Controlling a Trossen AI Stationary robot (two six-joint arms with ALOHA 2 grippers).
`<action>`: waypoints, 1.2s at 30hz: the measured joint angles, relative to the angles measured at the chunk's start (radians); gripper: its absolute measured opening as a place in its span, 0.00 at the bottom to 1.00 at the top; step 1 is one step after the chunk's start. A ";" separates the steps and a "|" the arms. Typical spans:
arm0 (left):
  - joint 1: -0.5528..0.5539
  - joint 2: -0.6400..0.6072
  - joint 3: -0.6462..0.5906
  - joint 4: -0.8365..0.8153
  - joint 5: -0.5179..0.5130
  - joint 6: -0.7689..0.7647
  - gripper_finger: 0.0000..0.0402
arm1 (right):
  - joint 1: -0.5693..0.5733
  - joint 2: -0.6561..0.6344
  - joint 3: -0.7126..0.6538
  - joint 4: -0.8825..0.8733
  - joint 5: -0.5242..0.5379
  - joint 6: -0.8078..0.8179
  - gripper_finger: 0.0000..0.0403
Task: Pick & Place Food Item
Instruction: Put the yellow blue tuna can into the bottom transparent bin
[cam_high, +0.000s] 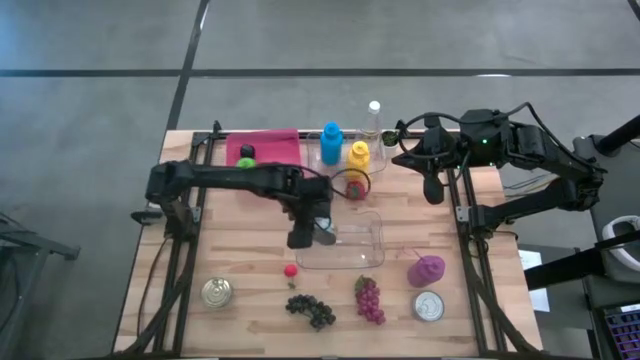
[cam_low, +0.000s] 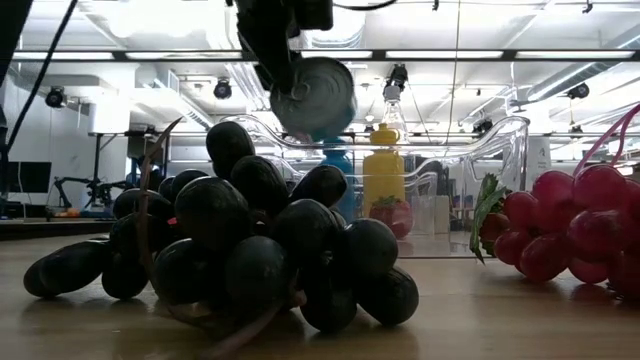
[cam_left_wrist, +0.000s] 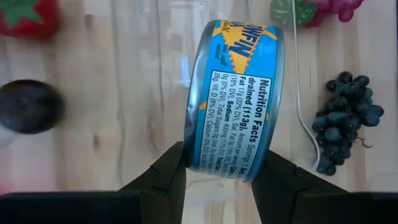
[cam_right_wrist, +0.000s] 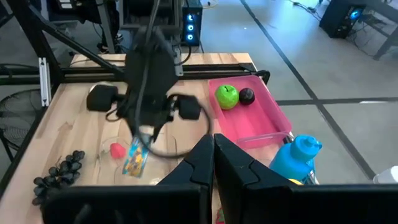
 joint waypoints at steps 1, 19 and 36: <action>-0.006 0.014 0.000 0.005 0.000 0.000 0.35 | 0.000 0.000 0.000 0.000 0.000 -0.008 0.02; -0.035 0.172 -0.004 0.023 0.056 -0.022 0.35 | 0.000 0.000 0.000 -0.002 0.000 -0.023 0.02; -0.037 0.233 -0.006 0.024 0.100 -0.049 0.41 | 0.000 -0.001 0.000 -0.002 0.000 -0.029 0.02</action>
